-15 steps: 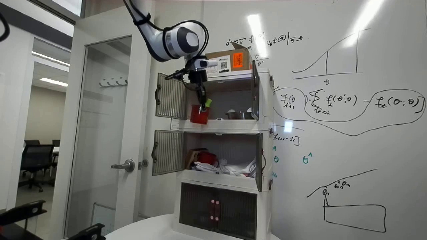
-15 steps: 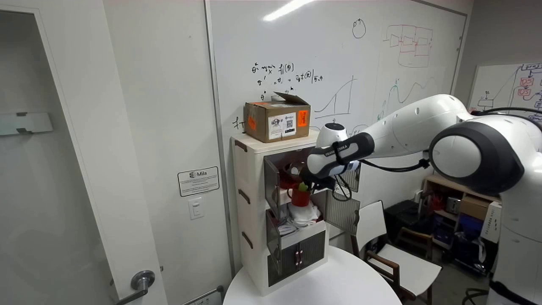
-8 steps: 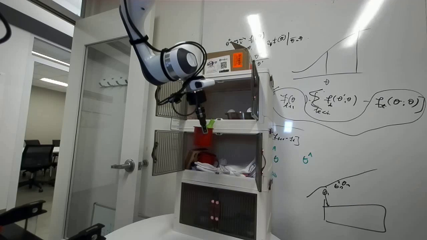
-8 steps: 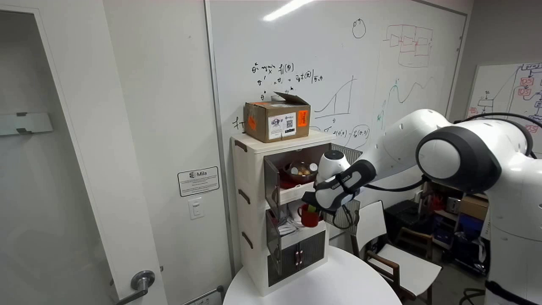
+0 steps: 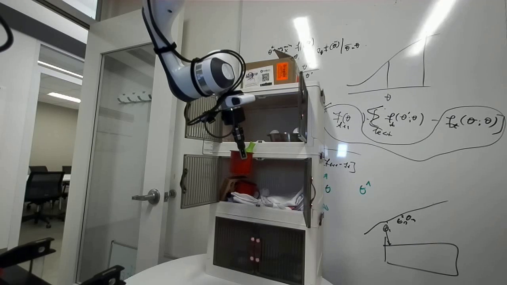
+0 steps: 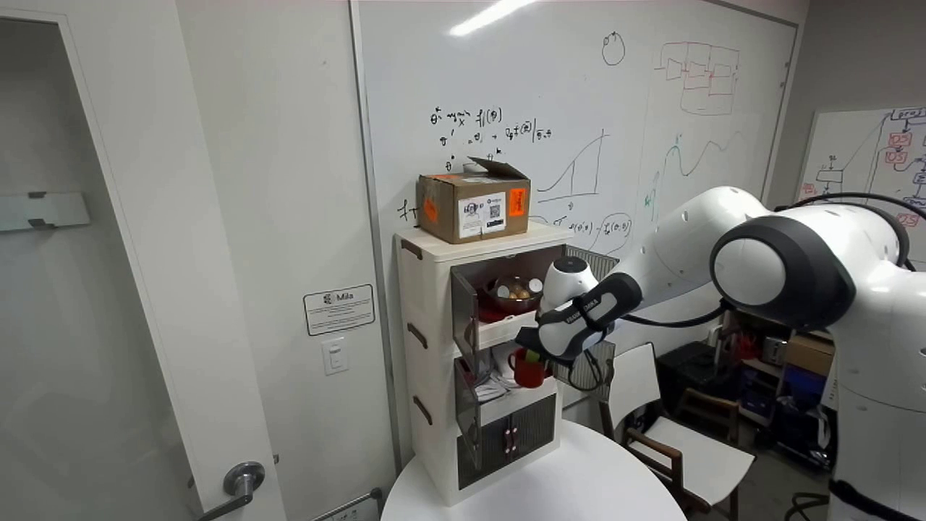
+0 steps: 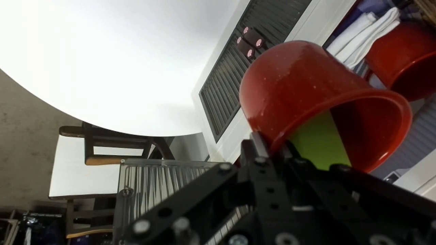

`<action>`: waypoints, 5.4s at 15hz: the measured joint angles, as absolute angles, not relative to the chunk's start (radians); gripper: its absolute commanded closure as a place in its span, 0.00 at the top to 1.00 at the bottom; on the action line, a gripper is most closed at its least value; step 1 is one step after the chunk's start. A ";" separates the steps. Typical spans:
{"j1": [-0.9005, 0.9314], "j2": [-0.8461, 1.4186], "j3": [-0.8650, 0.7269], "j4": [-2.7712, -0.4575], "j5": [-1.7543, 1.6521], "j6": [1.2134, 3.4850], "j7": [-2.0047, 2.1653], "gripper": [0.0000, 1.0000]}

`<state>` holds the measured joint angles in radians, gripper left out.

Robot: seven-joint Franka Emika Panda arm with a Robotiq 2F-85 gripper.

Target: Move the red cup to the table

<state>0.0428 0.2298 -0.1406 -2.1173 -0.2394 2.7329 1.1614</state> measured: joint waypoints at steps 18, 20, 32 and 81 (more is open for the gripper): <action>0.138 0.958 -0.258 -1.962 -0.009 3.048 1.469 0.02; 0.069 0.987 -0.177 -1.906 0.038 2.971 1.405 0.02; 0.115 1.255 -0.275 -1.638 0.099 2.922 1.356 0.32; -0.013 -0.252 -0.098 -2.384 0.184 2.197 -0.239 1.00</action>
<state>-0.0125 -0.2518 -0.0976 -2.3844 0.1837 2.1969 -0.2395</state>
